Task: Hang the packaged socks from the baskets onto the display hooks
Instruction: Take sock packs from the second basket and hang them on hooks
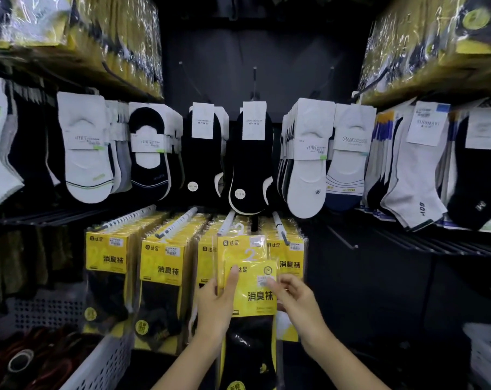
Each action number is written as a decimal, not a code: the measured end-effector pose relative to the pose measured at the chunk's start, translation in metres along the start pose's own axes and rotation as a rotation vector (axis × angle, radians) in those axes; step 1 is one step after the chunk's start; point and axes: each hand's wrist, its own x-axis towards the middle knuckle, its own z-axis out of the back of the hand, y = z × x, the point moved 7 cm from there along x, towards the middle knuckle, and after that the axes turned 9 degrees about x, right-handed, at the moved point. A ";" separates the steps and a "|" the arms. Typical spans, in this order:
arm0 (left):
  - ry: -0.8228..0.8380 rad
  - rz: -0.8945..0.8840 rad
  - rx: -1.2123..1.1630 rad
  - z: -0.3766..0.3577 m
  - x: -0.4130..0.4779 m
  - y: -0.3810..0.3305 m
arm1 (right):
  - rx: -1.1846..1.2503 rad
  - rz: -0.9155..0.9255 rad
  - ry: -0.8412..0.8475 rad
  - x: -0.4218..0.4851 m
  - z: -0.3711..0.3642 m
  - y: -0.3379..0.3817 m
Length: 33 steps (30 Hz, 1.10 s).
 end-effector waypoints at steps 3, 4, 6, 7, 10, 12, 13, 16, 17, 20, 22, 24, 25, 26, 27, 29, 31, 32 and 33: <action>-0.025 0.019 -0.014 -0.007 -0.002 0.000 | 0.009 -0.007 -0.045 -0.003 0.007 0.000; -0.023 0.014 0.008 -0.007 -0.002 -0.001 | 0.013 -0.023 -0.054 -0.004 0.011 -0.002; -0.013 -0.006 0.037 -0.005 0.000 -0.003 | 0.057 -0.057 -0.079 -0.004 0.021 -0.006; -0.021 -0.033 0.055 -0.001 0.001 -0.007 | 0.086 -0.067 -0.101 -0.004 0.028 -0.008; -0.097 -0.071 0.108 0.021 0.009 -0.007 | 0.123 -0.061 -0.219 -0.004 0.058 -0.007; -0.122 -0.102 0.127 0.033 0.011 -0.012 | 0.111 -0.036 -0.293 0.000 0.076 -0.002; -0.130 -0.123 0.128 0.037 0.012 -0.016 | 0.099 -0.018 -0.316 0.004 0.081 0.002; -0.149 -0.153 0.146 0.045 0.013 -0.023 | 0.027 0.042 -0.326 0.020 0.084 0.015; -0.153 -0.159 0.157 0.046 0.013 -0.025 | -0.007 0.060 -0.318 0.027 0.082 0.020; -0.151 -0.166 0.161 0.047 0.013 -0.024 | -0.087 0.100 -0.258 0.045 0.066 0.026; -0.159 -0.168 0.164 0.049 0.014 -0.023 | -0.121 0.108 -0.251 0.054 0.059 0.022; -0.149 -0.189 0.161 0.048 0.012 -0.026 | -0.118 0.089 -0.286 0.062 0.059 0.015; -0.133 -0.195 0.158 0.047 0.012 -0.028 | -0.106 0.072 -0.307 0.066 0.059 0.011; -0.115 -0.198 0.159 0.045 0.011 -0.029 | -0.100 0.057 -0.328 0.068 0.060 0.008; -0.103 -0.197 0.165 0.044 0.010 -0.030 | -0.101 0.045 -0.348 0.070 0.060 0.005; -0.102 -0.187 0.180 0.042 0.009 -0.030 | -0.118 0.030 -0.399 0.068 0.062 0.001; -0.100 -0.181 0.175 0.040 0.009 -0.029 | -0.129 0.043 -0.465 0.061 0.065 0.001; -0.091 -0.182 0.173 0.038 0.009 -0.027 | -0.135 0.060 -0.500 0.057 0.066 0.001; -0.081 -0.180 0.176 0.035 0.009 -0.024 | -0.148 0.078 -0.536 0.051 0.068 0.002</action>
